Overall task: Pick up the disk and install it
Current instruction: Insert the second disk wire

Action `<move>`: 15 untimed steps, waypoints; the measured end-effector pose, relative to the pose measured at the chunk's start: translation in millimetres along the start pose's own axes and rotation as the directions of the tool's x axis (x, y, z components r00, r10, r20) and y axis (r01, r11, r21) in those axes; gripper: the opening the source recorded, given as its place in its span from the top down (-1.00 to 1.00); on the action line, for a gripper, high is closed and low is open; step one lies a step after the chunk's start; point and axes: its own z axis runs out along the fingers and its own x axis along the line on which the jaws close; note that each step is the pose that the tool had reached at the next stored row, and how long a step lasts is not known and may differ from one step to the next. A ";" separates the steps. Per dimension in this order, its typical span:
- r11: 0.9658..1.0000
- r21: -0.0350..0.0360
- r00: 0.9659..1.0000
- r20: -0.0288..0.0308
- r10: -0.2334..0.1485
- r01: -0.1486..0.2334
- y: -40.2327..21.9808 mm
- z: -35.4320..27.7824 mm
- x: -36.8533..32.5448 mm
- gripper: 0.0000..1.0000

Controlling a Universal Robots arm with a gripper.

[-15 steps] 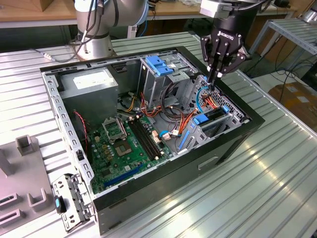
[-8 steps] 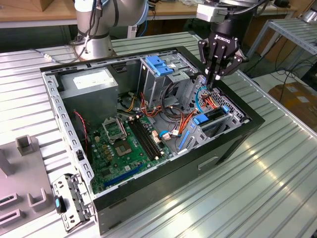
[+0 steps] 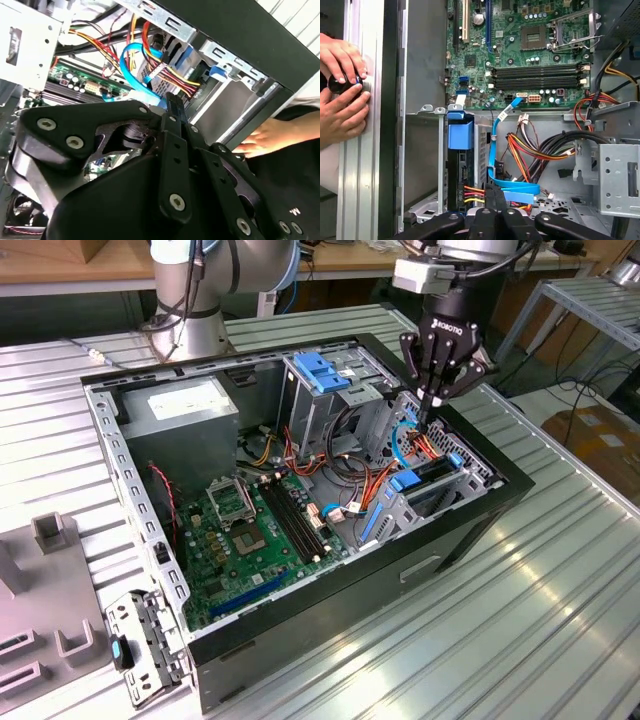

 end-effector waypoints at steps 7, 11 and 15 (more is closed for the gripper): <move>1.000 0.000 0.998 -0.065 0.004 -0.004 -0.3 5.6 -1.8 0.67; 1.000 0.000 0.998 -0.062 0.004 -0.004 -0.5 8.7 1.8 0.68; 1.000 0.001 1.000 0.002 0.000 0.000 -0.1 16.2 19.2 0.68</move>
